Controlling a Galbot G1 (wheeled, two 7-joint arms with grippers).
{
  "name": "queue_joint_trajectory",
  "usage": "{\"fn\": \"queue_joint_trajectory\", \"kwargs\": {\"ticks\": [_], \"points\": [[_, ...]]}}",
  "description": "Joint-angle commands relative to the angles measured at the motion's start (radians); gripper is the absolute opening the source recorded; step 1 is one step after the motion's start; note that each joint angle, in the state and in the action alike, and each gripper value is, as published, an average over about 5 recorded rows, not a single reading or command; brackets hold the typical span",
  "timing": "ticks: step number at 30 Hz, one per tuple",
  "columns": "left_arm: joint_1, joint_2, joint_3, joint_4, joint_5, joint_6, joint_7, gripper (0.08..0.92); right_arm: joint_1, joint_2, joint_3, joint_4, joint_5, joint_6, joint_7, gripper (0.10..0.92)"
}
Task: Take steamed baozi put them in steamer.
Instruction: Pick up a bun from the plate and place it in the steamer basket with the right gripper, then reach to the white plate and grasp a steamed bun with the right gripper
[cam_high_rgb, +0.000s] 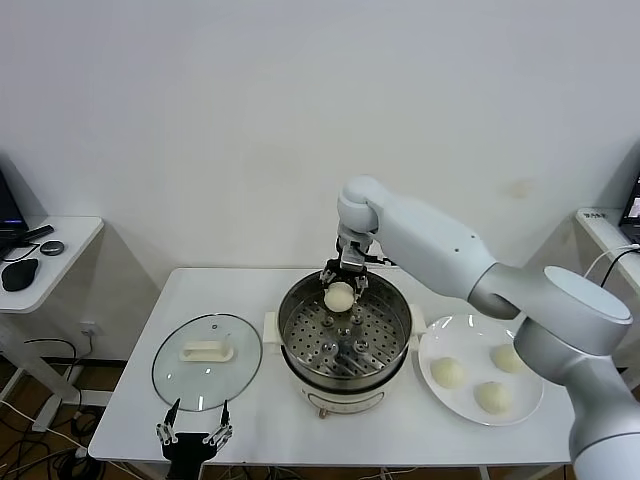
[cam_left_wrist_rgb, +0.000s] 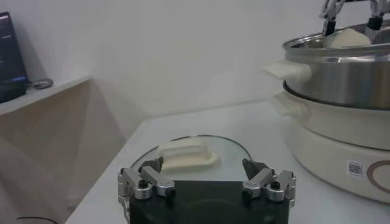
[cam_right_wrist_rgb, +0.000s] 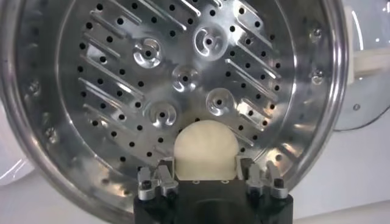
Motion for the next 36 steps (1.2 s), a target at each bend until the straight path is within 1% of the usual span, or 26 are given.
{"fn": "queue_joint_trajectory", "kwargs": {"ticks": [1, 4, 7, 9, 14, 18, 21, 24, 28, 32, 36], "points": [[0.000, 0.001, 0.001, 0.006, -0.004, 0.001, 0.000, 0.823, -0.015, 0.000, -0.015, -0.016, 0.036, -0.040, 0.011, 0.764], [0.000, 0.001, 0.001, 0.008, -0.003, 0.001, 0.000, 0.823, -0.007, -0.017, -0.017, 0.000, 0.076, -0.072, 0.012, 0.812], [0.002, 0.001, 0.001, 0.005, -0.003, 0.001, 0.001, 0.823, 0.021, -0.062, -0.024, 0.062, 0.168, -0.137, 0.009, 0.821], [0.004, 0.003, 0.001, 0.002, -0.002, 0.002, 0.002, 0.823, 0.054, -0.108, -0.024, 0.138, 0.242, -0.213, 0.001, 0.822], [0.003, 0.007, 0.003, -0.001, -0.002, 0.005, 0.007, 0.823, 0.180, -0.266, -0.003, 0.302, 0.392, -0.505, 0.001, 0.823], [-0.005, 0.011, 0.003, 0.000, -0.004, 0.009, 0.012, 0.823, 0.276, -0.392, 0.000, 0.349, 0.496, -0.730, 0.012, 0.823], [-0.012, 0.017, 0.004, 0.003, -0.007, 0.011, 0.014, 0.823, 0.300, -0.481, -0.010, 0.379, 0.541, -0.910, 0.007, 0.823], [-0.014, 0.026, 0.007, 0.003, -0.009, 0.012, 0.016, 0.823, 0.282, -0.593, -0.032, 0.425, 0.552, -1.053, -0.007, 0.823], [-0.015, 0.036, 0.008, 0.000, -0.015, 0.014, 0.020, 0.823, 0.212, -0.749, -0.058, 0.519, 0.508, -1.173, -0.025, 0.823], [-0.015, 0.042, 0.005, -0.002, -0.026, 0.020, 0.024, 0.823, 0.086, -0.840, -0.013, 0.596, 0.422, -1.215, -0.039, 0.823], [-0.012, 0.044, -0.003, -0.002, -0.037, 0.024, 0.026, 0.823, -0.079, -0.866, 0.086, 0.636, 0.337, -1.208, -0.038, 0.823]]}}
